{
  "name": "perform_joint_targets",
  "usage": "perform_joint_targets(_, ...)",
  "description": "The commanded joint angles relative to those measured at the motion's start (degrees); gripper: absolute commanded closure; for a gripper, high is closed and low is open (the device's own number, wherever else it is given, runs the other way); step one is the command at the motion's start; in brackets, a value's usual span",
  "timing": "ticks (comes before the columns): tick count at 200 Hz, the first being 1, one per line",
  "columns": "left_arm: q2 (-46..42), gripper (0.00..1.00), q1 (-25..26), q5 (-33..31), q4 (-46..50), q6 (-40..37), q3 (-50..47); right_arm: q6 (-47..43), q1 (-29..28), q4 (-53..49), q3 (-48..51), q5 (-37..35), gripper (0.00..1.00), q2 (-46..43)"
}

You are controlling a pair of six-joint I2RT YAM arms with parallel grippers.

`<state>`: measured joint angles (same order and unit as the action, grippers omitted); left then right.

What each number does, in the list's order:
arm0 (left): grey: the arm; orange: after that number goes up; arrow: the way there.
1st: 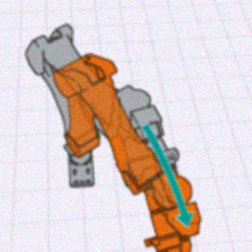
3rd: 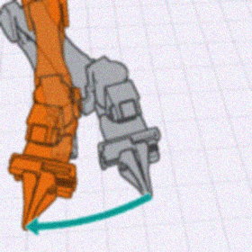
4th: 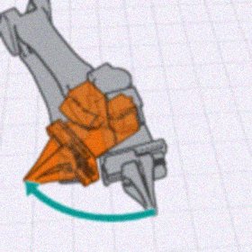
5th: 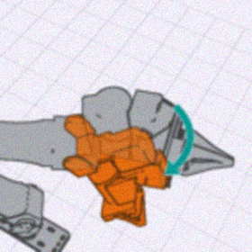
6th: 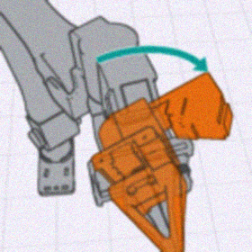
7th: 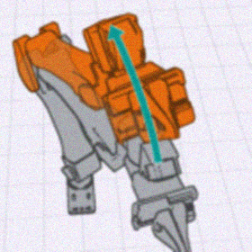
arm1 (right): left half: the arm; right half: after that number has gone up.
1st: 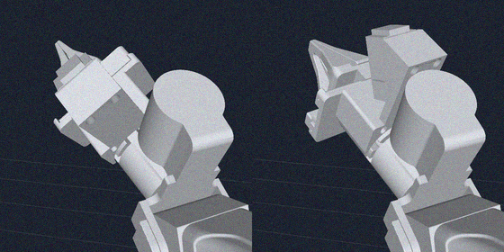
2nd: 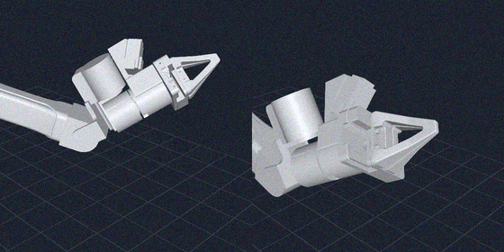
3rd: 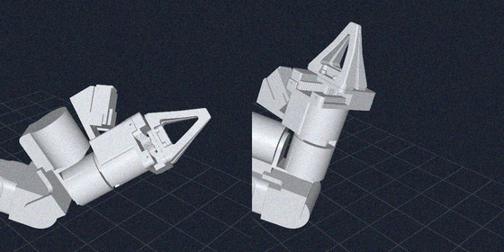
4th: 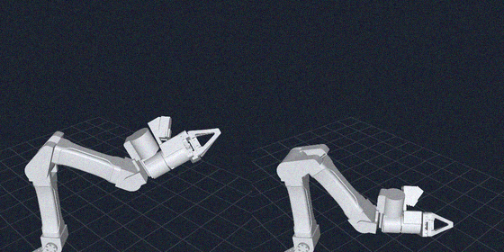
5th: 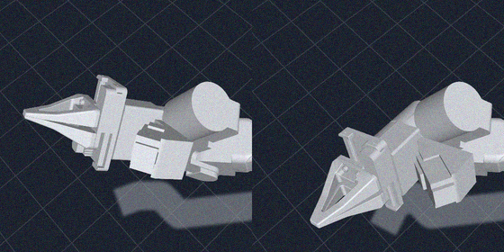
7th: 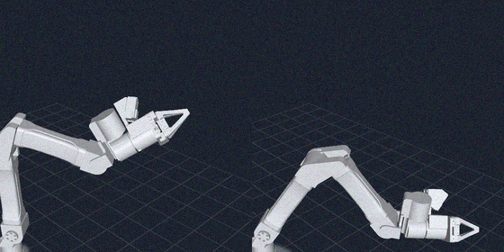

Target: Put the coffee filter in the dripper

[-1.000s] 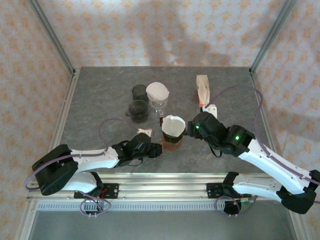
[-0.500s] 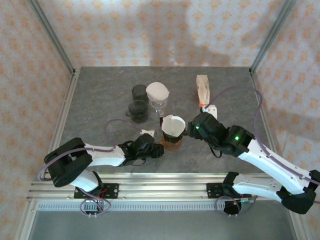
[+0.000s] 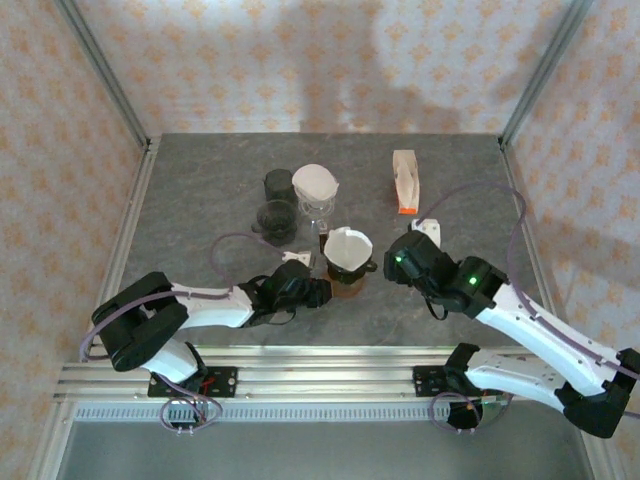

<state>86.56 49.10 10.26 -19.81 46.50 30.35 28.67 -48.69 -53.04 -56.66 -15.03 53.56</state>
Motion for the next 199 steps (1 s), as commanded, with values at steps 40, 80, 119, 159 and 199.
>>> perform_joint_targets(40, 2.41, 0.63, -1.32, 0.45, -4.76, 0.34, 1.64, 2.66, 3.68, 3.3, 7.16, 5.52, 0.39, -2.83)
perform_joint_targets(80, 3.77, 0.63, -1.47, 0.79, -6.56, 0.89, 2.28, 3.56, 7.07, 7.35, 13.7, 11.0, 0.49, -5.55)
perform_joint_targets(119, 5.85, 0.64, -1.65, 0.96, -8.3, 1.39, 3.62, 5.74, 7.35, 16.59, 20.4, 16.87, 0.61, -4.17)
perform_joint_targets(159, 7.92, 0.64, -1.99, 0.64, -8.49, 1.29, 5.64, 6.43, 11.43, 23.77, 25.66, 21.31, 0.66, -3.02)
perform_joint_targets(199, 10.61, 0.65, -2.33, 0.47, -8.74, 0.96, 8.48, 6.28, 16.0, 28.34, 28.25, 24.97, 0.69, -1.38)
